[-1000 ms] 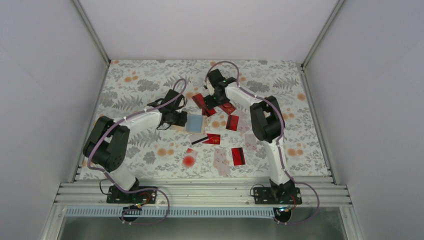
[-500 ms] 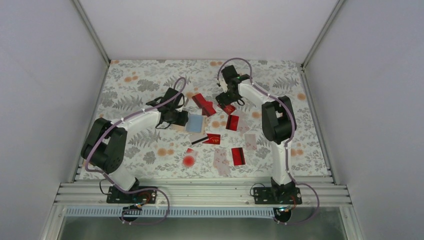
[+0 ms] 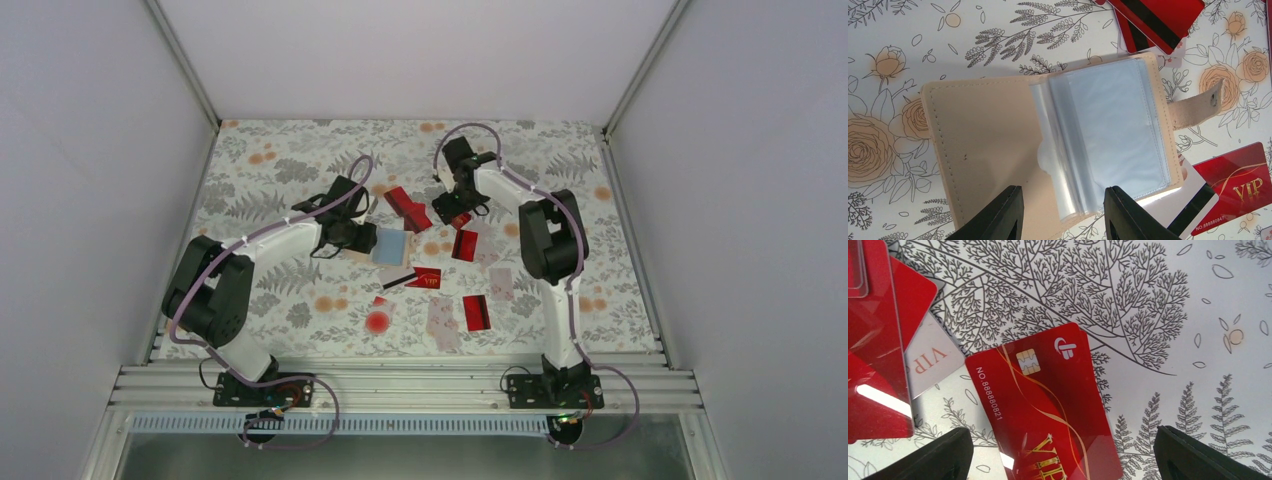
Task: Put the credit cards into the card holder
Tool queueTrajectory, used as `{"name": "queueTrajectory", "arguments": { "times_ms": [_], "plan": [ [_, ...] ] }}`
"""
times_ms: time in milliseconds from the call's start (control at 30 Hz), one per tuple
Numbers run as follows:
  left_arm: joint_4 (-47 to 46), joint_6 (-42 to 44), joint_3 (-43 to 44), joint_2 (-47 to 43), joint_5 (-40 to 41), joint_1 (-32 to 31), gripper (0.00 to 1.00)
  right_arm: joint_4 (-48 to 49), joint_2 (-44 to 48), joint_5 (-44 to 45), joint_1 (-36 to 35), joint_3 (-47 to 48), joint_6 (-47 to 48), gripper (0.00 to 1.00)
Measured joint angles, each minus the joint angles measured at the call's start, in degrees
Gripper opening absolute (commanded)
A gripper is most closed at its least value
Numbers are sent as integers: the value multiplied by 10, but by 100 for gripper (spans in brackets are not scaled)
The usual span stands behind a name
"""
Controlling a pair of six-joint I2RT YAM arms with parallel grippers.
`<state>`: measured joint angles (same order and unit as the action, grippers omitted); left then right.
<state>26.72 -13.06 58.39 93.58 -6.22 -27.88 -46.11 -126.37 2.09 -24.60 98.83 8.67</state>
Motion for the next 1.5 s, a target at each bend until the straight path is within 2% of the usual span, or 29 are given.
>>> {"name": "queueTrajectory", "arguments": {
  "times_ms": [400,600,867,1267,1500],
  "plan": [
    [0,0,0,0,-1,0,42,-8,-7,-24,-2,1,-4,78],
    [0,2,0,0,-4,0,42,-6,-14,-25,-2,1,-6,79],
    [0,2,0,-1,-5,0,42,7,-13,-37,3,-8,-5,67],
    [0,3,0,-2,-5,0,42,38,0,-51,9,-36,-1,75],
    [3,4,0,-2,-5,0,42,37,0,-52,11,-35,-1,63]
  ]
}}
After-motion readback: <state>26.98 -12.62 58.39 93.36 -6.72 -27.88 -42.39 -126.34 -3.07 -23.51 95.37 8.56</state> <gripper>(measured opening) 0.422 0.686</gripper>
